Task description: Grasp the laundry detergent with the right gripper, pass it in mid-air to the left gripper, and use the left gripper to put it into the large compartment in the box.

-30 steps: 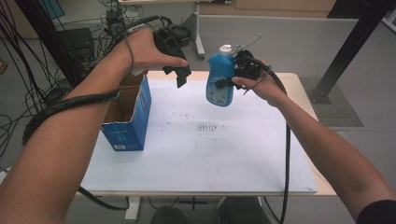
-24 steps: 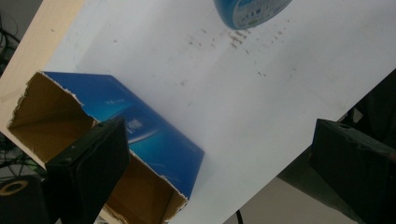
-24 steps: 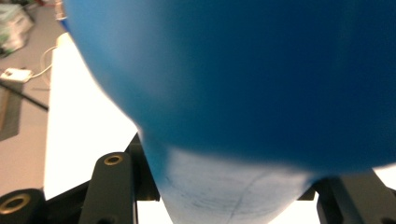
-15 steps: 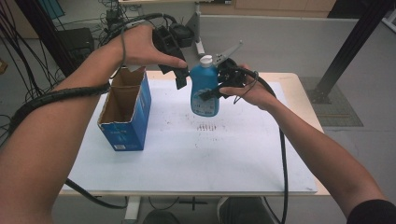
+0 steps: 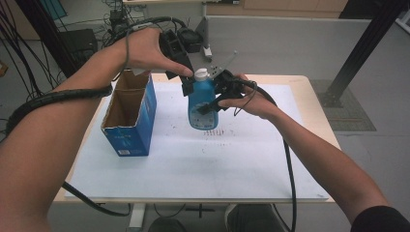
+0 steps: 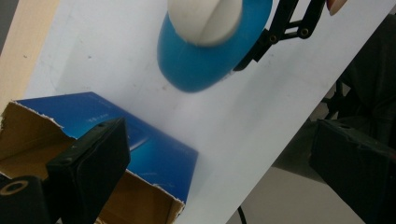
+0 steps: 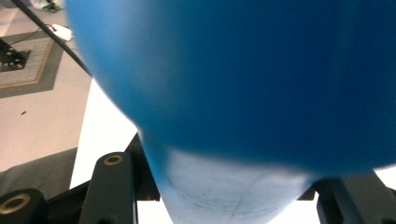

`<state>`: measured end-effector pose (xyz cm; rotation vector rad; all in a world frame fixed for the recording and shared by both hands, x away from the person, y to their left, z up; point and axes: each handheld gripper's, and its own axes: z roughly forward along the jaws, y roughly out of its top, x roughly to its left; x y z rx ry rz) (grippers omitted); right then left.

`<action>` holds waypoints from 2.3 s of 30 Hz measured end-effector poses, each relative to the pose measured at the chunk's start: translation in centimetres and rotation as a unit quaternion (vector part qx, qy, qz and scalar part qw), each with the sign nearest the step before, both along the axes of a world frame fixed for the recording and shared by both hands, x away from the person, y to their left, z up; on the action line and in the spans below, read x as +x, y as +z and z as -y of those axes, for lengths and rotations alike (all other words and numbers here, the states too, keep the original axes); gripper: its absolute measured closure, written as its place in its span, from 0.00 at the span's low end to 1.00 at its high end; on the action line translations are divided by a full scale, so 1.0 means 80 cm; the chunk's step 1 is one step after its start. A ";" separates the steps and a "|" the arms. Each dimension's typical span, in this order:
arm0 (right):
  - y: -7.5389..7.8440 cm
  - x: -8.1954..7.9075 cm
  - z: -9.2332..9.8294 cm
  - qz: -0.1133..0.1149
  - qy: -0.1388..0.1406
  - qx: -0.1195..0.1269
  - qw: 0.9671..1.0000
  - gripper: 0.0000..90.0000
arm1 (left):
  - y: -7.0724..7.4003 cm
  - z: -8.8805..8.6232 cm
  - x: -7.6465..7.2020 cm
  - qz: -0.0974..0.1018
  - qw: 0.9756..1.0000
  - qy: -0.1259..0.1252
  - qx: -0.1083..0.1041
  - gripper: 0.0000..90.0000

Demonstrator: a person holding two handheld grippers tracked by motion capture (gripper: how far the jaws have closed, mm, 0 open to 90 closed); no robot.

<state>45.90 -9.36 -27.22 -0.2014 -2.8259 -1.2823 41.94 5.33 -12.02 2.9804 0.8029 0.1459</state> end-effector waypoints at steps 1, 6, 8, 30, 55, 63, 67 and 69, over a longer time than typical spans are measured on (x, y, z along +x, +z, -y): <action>0.000 -0.002 -0.002 0.001 0.004 0.001 1.000 0.48 | -0.001 0.001 0.000 -0.001 1.000 -0.003 0.001 0.06; -0.001 -0.010 -0.013 0.000 0.020 0.002 1.000 0.48 | -0.004 0.005 0.000 -0.009 1.000 -0.014 0.005 0.06; -0.002 -0.013 -0.016 0.003 0.023 -0.003 1.000 0.48 | -0.005 0.005 0.000 -0.013 1.000 -0.016 0.006 0.06; 0.009 -0.043 -0.020 0.008 0.060 0.023 0.998 0.48 | -0.009 0.023 -0.013 -0.029 0.998 -0.050 0.006 0.06; 0.026 -0.058 -0.022 0.020 0.084 0.043 0.995 0.48 | -0.020 0.030 -0.018 -0.050 0.996 -0.070 0.006 0.06; 0.028 -0.058 -0.019 0.029 0.087 0.049 0.995 0.48 | -0.023 0.030 -0.017 -0.052 0.996 -0.076 -0.008 0.06; 0.031 -0.058 -0.017 0.034 0.089 0.056 0.994 0.48 | -0.023 0.032 -0.018 -0.053 0.995 -0.078 -0.013 0.06; 0.032 -0.058 -0.016 0.034 0.089 0.056 0.994 0.48 | -0.023 0.033 -0.018 -0.052 0.995 -0.078 -0.014 0.06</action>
